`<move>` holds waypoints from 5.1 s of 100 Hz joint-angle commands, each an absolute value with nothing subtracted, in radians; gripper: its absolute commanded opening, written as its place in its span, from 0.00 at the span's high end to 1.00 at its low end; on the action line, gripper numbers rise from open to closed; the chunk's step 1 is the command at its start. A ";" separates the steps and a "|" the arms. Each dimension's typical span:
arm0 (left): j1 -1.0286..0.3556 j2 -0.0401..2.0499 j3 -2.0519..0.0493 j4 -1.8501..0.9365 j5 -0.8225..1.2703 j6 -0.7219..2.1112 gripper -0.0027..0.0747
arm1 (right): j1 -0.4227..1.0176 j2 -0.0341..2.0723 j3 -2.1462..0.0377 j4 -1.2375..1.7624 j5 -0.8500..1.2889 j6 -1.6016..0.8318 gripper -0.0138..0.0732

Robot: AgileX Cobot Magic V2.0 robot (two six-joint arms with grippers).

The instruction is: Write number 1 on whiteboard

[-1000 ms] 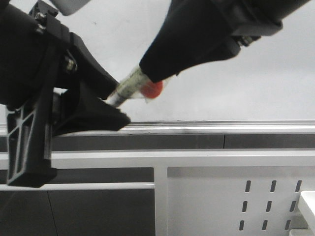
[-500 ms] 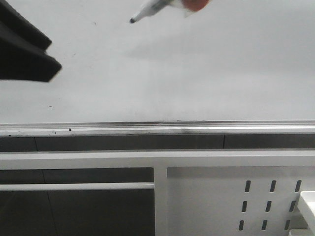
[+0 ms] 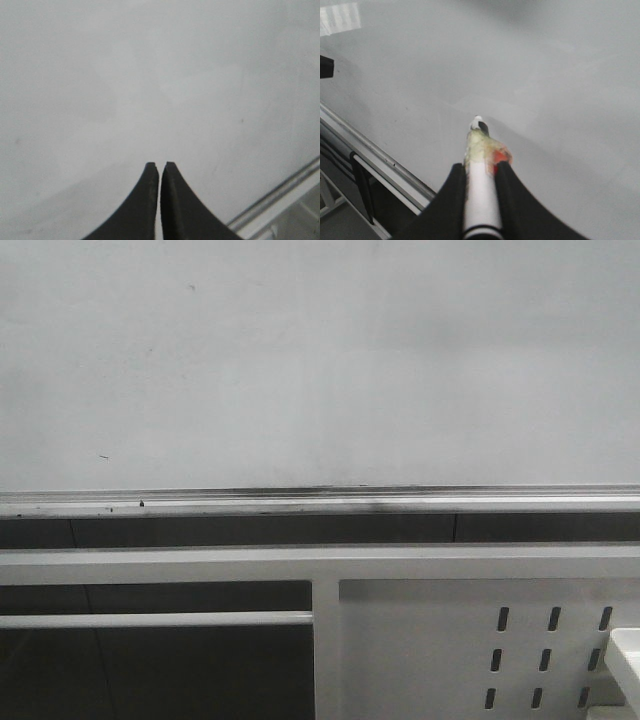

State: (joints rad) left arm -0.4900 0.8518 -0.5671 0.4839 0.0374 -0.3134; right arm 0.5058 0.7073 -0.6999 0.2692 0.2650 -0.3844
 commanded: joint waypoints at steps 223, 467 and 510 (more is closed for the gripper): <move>-0.845 1.038 -0.542 0.915 -0.214 -0.326 0.60 | 0.872 1.117 -1.050 0.216 0.587 -0.391 0.92; -0.783 1.522 -0.391 -0.330 -1.041 -0.084 0.99 | 0.720 1.007 -1.047 0.136 0.678 -0.261 0.92; -0.783 1.522 -0.388 -0.322 -1.132 -0.084 0.57 | 0.720 1.007 -1.047 0.136 0.673 -0.261 0.92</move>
State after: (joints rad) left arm -0.7852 1.5468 -0.3635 -0.2863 -0.9985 -0.0737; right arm 0.7260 1.0280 -1.0166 0.1377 0.7332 -0.2647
